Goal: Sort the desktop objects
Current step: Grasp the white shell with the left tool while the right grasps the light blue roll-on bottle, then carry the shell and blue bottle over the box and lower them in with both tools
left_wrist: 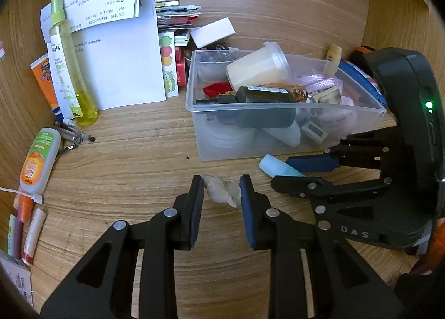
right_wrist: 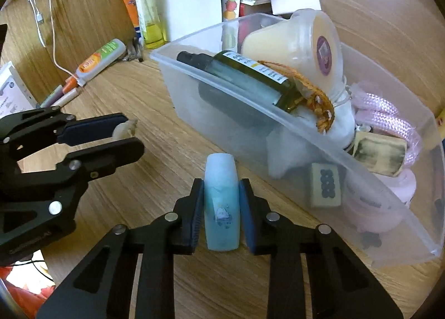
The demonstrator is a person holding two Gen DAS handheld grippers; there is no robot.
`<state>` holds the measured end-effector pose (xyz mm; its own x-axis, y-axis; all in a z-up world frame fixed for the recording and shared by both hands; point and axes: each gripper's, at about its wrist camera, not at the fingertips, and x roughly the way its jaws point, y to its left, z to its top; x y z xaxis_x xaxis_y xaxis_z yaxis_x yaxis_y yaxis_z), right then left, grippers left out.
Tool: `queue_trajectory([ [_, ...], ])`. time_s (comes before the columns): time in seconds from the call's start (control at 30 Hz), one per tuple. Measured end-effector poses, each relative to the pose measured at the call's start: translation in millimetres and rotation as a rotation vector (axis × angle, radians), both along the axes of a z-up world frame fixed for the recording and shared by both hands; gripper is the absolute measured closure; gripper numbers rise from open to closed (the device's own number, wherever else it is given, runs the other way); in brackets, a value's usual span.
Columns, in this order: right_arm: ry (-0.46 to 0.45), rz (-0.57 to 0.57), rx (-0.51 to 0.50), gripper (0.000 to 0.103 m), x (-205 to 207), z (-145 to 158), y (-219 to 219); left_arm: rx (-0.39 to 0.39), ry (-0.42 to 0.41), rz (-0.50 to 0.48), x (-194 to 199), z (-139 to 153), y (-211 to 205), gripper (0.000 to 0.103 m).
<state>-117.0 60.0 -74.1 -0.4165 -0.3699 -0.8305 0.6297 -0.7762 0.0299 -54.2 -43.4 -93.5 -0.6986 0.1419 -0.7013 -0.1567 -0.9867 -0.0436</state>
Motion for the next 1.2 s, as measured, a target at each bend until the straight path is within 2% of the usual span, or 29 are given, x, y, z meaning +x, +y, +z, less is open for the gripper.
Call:
queue_trajectory([
  [0.1, -0.007, -0.001, -0.02, 0.08, 2, 0, 2, 0.004, 0.001, 0.004, -1, 0, -1, 0.077],
  [0.13, -0.031, 0.0, -0.055, 0.08, 4, 1, 6, 0.007, 0.003, 0.009, -1, 1, -2, 0.077],
  [0.3, -0.024, -0.002, -0.093, 0.08, 13, 9, 12, 0.013, 0.02, 0.018, 1, 9, -4, 0.077],
  [0.53, 0.032, -0.003, -0.181, 0.08, 35, 38, 30, 0.002, 0.066, 0.025, 0, 29, 2, 0.077],
  [0.73, 0.118, -0.022, -0.224, 0.08, 48, 61, 47, 0.016, 0.107, 0.009, -4, 49, 11, 0.077],
  [0.87, 0.152, -0.059, -0.254, 0.08, 45, 74, 68, 0.063, 0.12, -0.013, -9, 63, 17, 0.077],
  [1.07, 0.178, -0.121, -0.29, 0.08, 31, 87, 100, 0.058, 0.14, -0.031, -20, 75, 33, 0.077],
  [1.2, 0.183, -0.143, -0.275, 0.08, 20, 89, 114, 0.055, 0.141, -0.048, -30, 79, 44, 0.077],
])
